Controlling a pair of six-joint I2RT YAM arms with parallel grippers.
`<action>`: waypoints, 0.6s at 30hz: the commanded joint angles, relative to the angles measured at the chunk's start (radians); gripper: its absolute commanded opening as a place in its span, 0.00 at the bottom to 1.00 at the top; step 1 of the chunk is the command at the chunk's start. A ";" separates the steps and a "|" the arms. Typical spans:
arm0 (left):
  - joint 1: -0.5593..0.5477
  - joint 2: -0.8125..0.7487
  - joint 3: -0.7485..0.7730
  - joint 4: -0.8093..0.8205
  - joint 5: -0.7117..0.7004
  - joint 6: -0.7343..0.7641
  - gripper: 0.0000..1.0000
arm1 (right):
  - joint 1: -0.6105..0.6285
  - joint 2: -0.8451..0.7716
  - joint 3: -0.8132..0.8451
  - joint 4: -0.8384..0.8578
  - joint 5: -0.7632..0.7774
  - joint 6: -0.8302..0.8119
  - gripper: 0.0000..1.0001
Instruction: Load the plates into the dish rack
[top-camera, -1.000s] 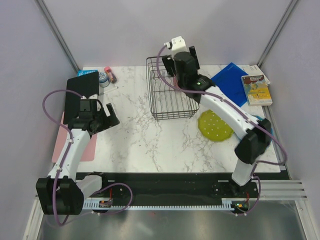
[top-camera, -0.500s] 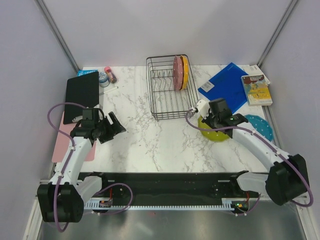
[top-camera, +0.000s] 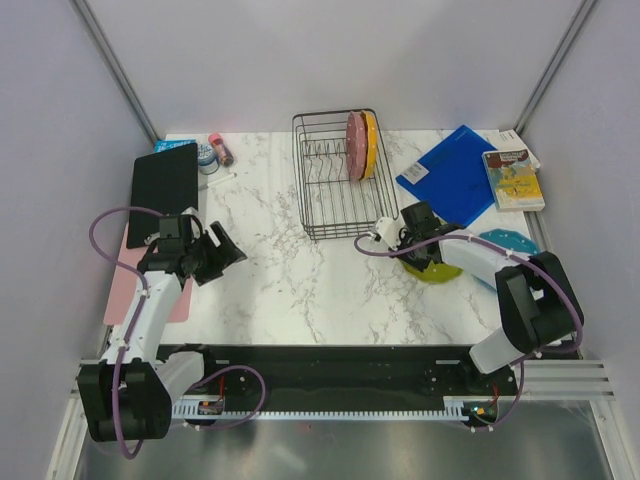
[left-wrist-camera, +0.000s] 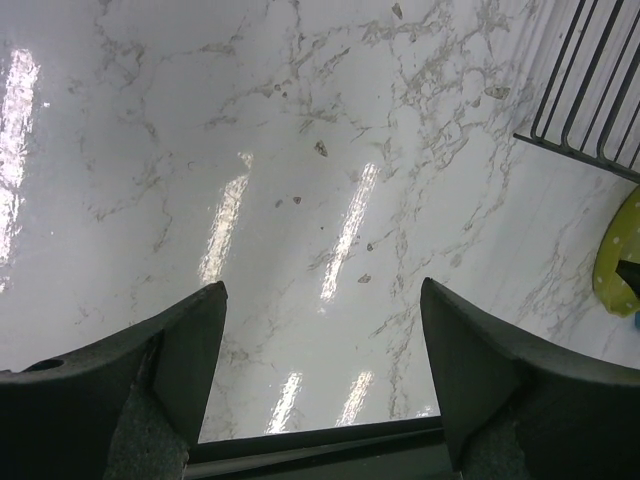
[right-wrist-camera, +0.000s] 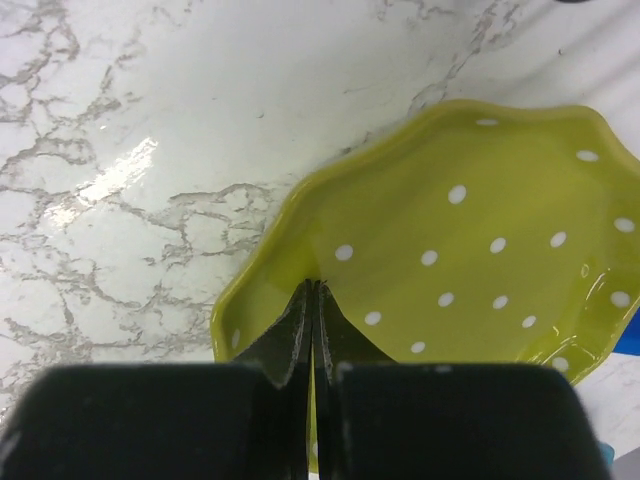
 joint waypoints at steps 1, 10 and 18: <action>0.007 -0.008 0.007 0.047 0.017 -0.028 0.85 | 0.009 0.037 0.008 -0.006 -0.098 -0.068 0.00; 0.009 -0.021 -0.100 0.044 0.064 -0.126 0.89 | 0.230 0.167 0.142 -0.190 -0.220 -0.081 0.00; 0.008 -0.008 -0.071 0.044 0.080 -0.133 0.90 | 0.533 0.264 0.318 -0.213 -0.312 0.067 0.01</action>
